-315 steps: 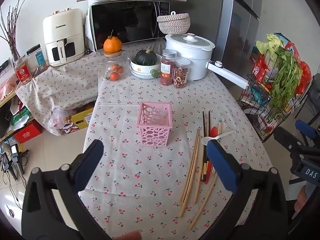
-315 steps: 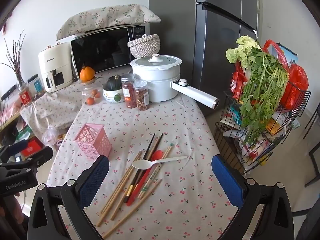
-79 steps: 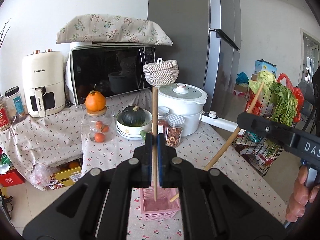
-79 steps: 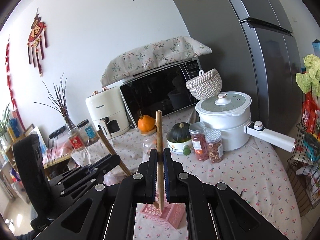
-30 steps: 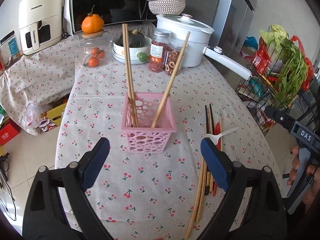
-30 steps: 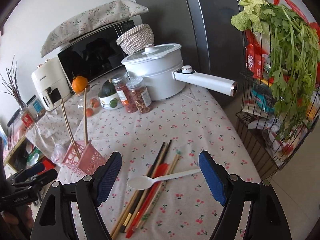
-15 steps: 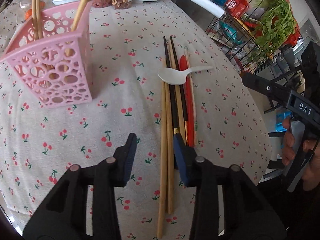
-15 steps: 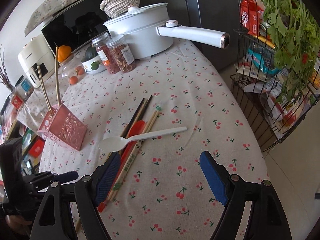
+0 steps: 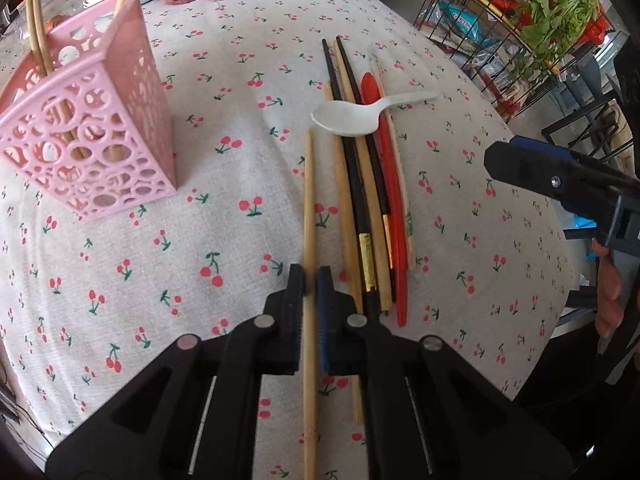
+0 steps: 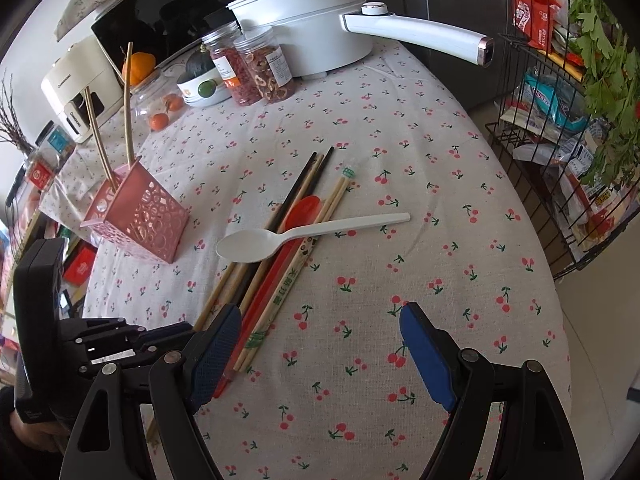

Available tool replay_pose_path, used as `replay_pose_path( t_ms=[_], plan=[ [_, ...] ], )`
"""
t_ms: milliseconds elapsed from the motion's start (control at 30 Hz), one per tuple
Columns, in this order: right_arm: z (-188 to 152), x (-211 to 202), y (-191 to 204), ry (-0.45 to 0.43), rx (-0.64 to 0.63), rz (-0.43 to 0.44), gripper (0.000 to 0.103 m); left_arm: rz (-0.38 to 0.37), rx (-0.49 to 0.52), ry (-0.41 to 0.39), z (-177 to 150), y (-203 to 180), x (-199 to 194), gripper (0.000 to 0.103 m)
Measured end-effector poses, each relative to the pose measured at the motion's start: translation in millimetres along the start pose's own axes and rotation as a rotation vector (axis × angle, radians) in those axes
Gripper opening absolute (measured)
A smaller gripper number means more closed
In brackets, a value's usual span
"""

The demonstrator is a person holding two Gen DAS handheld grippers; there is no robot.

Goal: Organize utensils
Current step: 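Close the left tool on a wooden chopstick while the right tool grasps another chopstick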

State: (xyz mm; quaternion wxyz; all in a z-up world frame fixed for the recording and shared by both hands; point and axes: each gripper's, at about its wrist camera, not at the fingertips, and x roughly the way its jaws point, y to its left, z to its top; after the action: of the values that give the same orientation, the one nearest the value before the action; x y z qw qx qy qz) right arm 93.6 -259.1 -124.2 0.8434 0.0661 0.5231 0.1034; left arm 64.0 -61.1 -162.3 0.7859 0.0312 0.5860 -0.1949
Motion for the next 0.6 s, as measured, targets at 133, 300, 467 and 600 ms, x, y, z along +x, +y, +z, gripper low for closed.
replay_pose_path(
  t_ms=[133,300,467,600],
  plan=[
    [-0.3,6.7,9.1,0.029,-0.018,0.000,0.083,0.007,-0.004,0.095,-13.2,11.2,-6.5,0.008],
    [-3.3,9.4,18.4,0.079,-0.028,0.016,0.083,-0.071,-0.020,0.112,-14.8,16.0,-16.2,0.028],
    [-2.5,5.2,24.8,0.091,-0.015,0.076,0.083,-0.043,-0.003,0.028,-3.2,9.8,-10.7,0.036],
    [2.6,6.8,26.3,0.088,0.004,0.101,0.082,0.036,0.054,0.001,2.4,-2.1,-1.8,0.027]
  ],
)
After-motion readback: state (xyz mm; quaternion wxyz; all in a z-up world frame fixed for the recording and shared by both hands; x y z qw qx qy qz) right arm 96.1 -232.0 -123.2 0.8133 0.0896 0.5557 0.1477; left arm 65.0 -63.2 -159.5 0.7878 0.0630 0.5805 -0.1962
